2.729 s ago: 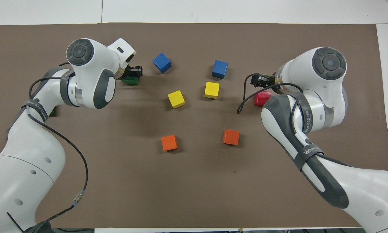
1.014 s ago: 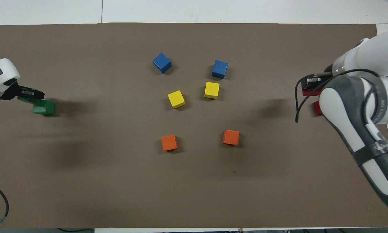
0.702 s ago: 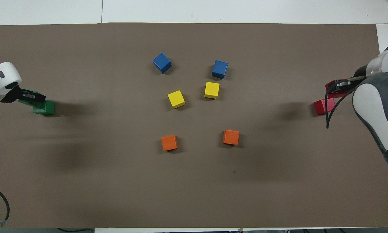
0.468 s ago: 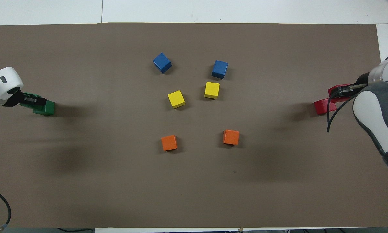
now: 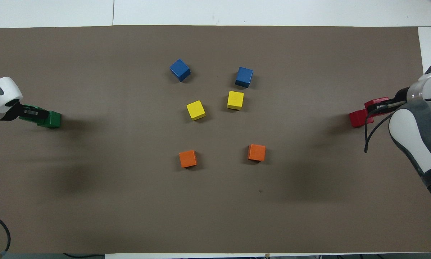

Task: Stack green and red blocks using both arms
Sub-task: 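Place the green block against the first green block with the left gripper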

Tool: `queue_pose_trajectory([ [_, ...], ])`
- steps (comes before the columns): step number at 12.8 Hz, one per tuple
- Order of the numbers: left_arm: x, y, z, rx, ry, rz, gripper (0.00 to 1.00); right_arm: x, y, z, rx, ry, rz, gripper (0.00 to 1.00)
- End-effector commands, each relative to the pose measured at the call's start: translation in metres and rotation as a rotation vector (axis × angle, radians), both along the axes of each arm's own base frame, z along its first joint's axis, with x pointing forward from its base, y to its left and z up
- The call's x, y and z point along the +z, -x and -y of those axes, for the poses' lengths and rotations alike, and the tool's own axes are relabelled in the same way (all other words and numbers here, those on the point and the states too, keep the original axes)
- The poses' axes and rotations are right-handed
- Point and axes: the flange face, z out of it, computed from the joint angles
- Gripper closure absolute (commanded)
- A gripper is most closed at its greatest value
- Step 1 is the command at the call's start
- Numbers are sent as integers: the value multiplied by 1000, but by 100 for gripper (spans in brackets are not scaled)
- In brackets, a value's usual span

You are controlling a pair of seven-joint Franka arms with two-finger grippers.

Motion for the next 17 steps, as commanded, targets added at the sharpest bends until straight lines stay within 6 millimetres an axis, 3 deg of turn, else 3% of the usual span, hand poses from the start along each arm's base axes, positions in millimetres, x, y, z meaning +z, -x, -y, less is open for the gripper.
queue_pose_trajectory([
  [1,5,11,1,-2,-11,15,100,-2,15,-1,29,-2,8,87],
  [9,-4,19,4,-16,-20,40,100,-13,20,-1,58,-1,5,87],
  [10,-4,19,5,-19,-20,39,34,-16,21,0,64,-1,5,87],
  [11,-3,18,5,-19,-20,39,0,-19,23,3,62,2,11,87],
  [17,4,15,4,-12,-20,43,0,-23,24,3,59,3,18,87],
])
